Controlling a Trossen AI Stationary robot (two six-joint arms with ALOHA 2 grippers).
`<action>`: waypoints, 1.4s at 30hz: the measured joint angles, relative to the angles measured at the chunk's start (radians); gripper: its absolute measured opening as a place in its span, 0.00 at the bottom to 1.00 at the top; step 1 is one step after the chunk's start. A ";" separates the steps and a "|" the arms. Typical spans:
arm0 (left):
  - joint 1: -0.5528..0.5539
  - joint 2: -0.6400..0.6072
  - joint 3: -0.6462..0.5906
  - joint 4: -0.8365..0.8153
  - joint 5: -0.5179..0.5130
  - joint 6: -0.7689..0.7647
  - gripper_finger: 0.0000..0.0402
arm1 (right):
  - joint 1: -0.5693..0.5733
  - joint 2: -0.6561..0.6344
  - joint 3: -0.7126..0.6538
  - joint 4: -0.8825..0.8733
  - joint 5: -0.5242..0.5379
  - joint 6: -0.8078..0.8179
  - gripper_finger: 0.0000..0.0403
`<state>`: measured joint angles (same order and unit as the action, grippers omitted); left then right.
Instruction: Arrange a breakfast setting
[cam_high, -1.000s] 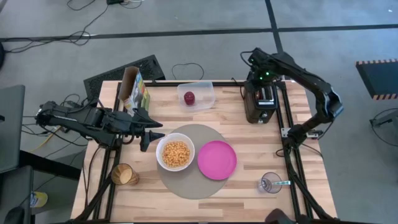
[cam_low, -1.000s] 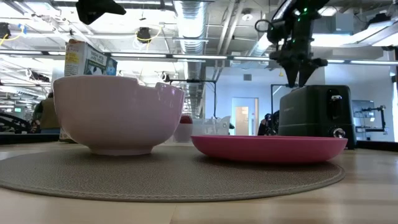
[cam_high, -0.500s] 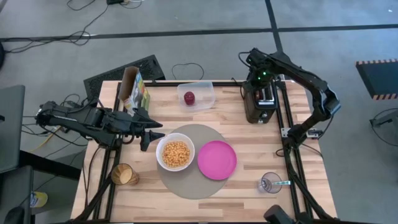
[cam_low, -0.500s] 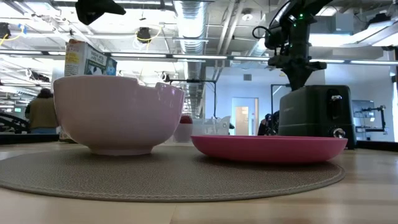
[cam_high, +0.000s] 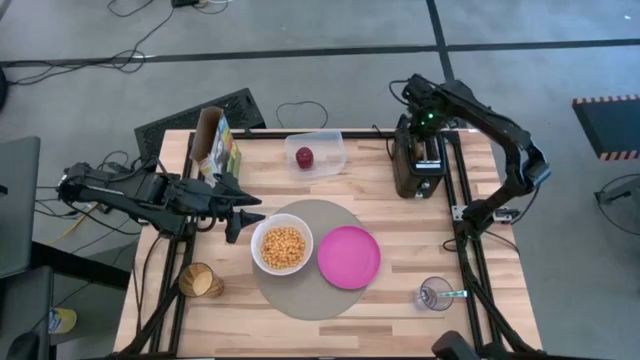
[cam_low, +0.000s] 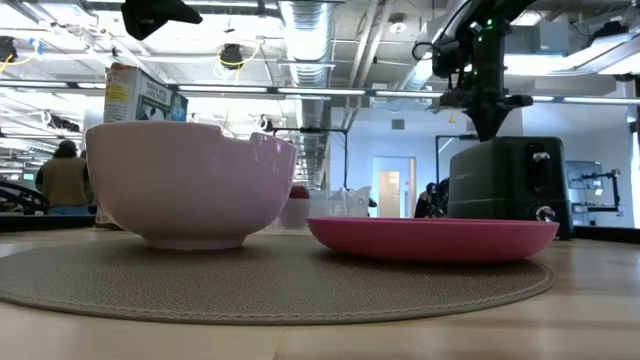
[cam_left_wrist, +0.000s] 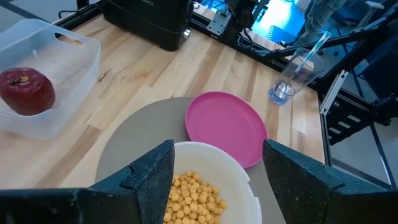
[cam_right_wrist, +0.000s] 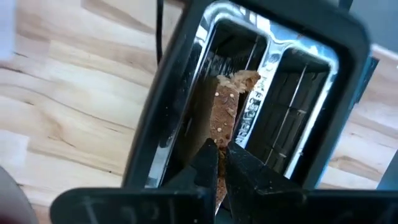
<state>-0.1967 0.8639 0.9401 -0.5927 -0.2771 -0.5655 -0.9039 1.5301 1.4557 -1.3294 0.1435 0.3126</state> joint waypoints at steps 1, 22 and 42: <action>0.000 0.000 0.000 0.000 0.000 0.000 0.57 | 0.000 -0.010 0.011 -0.001 0.000 0.000 0.11; 0.000 0.000 0.000 0.000 0.000 -0.005 0.57 | 0.252 -0.246 0.237 0.025 -0.295 0.030 0.11; 0.000 0.000 0.000 0.000 0.001 -0.042 0.57 | 0.771 -0.275 -0.207 0.630 -0.541 0.168 0.11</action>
<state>-0.1967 0.8642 0.9401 -0.5922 -0.2766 -0.6075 -0.1331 1.2549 1.2486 -0.6991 -0.3973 0.4808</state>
